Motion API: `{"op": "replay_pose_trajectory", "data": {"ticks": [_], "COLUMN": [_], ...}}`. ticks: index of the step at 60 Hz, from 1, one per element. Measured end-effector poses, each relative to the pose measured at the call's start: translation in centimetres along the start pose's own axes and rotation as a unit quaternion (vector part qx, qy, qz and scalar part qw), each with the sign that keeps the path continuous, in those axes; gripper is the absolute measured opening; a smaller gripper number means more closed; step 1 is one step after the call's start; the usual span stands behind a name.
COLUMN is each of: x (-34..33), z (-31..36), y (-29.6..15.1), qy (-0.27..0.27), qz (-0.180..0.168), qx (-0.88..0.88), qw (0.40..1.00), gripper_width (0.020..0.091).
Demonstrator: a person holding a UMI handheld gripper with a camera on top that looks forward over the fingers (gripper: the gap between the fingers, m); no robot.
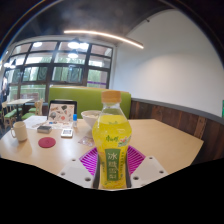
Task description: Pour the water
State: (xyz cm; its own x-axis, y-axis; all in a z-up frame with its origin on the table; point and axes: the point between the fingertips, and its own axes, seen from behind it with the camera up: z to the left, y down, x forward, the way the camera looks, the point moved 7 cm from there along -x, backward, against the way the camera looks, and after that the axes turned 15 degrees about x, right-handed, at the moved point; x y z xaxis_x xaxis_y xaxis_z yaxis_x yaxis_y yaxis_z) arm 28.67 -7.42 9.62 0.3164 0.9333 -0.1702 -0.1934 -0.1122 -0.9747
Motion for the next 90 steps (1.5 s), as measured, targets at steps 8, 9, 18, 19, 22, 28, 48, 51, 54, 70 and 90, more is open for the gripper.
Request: {"op": "replay_pose_trajectory", "data": {"ticks": [8, 9, 18, 19, 22, 28, 48, 51, 54, 70, 90], "x": [0.5, 0.6, 1.2, 0.9, 1.0, 2.0, 6.1, 6.4, 6.8, 6.4, 7.8], "z": [1.1, 1.4, 6.5, 6.9, 9.7, 17.6, 31.7, 32.2, 32.7, 32.7, 31.1], "y": [-0.3, -0.4, -4.1, -5.6, -7.7, -9.7, -5.7, -5.5, -4.5, -3.9, -5.7], "qy": [0.014, 0.015, 0.039, 0.039, 0.040, 0.048, 0.059, 0.062, 0.065, 0.057, -0.086], "qz": [0.000, 0.001, -0.037, -0.041, -0.060, -0.103, -0.136, -0.130, -0.129, -0.112, -0.056], "qx": [-0.044, -0.052, -0.187, -0.208, -0.273, -0.418, -0.794, -0.823, -0.840, -0.859, -0.382], "qw": [0.999, 0.999, 0.981, 0.976, 0.959, 0.901, 0.589, 0.549, 0.523, 0.496, 0.918], "gripper_width": [0.0307, 0.0306, 0.0307, 0.0307, 0.0308, 0.0304, 0.0305, 0.0306, 0.0305, 0.0305, 0.0306]}}
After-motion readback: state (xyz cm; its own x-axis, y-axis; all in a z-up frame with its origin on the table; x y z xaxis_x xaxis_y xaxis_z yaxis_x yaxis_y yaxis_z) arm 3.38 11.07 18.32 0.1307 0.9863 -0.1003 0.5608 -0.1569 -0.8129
